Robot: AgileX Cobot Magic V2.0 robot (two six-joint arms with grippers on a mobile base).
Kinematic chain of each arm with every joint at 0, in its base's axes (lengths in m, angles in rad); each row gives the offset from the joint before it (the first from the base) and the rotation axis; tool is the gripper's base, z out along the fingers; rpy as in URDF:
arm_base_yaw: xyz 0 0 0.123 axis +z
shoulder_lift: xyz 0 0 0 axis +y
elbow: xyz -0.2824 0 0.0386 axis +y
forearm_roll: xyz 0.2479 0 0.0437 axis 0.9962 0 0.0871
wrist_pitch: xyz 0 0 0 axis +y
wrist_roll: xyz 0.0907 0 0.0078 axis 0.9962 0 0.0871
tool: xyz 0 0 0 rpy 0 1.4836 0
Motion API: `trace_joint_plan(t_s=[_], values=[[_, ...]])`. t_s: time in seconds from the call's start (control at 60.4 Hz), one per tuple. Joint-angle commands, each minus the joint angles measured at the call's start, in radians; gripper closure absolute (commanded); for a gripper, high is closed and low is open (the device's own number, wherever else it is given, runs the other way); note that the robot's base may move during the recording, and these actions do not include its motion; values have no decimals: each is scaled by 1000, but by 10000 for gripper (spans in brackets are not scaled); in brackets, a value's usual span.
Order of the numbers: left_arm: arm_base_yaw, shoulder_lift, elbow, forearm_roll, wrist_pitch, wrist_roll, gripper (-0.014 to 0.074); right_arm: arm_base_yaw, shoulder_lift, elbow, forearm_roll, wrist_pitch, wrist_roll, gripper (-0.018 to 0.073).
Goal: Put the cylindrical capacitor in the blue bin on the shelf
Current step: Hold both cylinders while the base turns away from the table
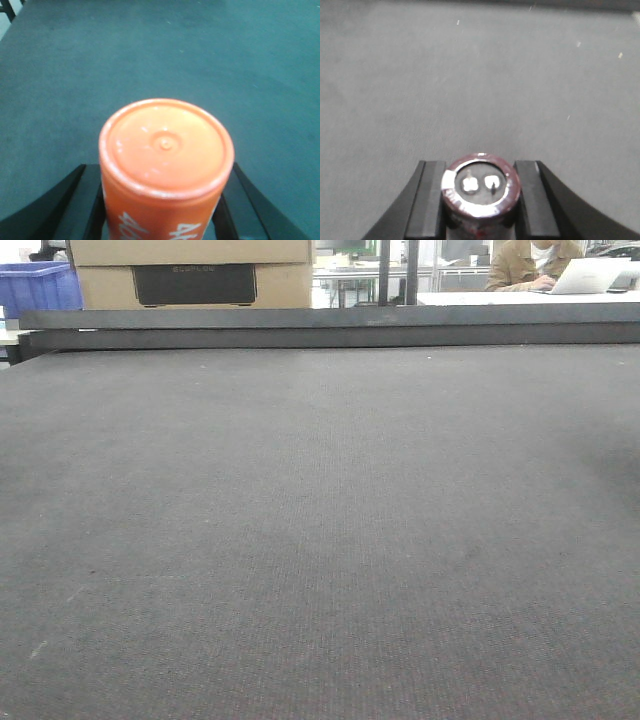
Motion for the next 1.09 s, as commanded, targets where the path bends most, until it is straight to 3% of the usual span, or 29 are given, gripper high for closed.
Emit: trace_joint_plan(t_s=[0.0,0.166,0.414,0.646,1.076], values=[[-24,-99,-6,-10,107,-5,706,15,-60,36,3,-6,-2,721],[-25,-246,-6,-14,218,-5,707,63,-207,129,3,46,-2,721],[-25,-392,-6,10,222,-5,707,98,-442,154,3,130,-2,721],[-25,-418,-6,12,224,-5,707,98,-651,137,-10,140,-2,721],[-25,-418,-6,12,220,-5,707,98,-679,23,3,249,-2,721]])
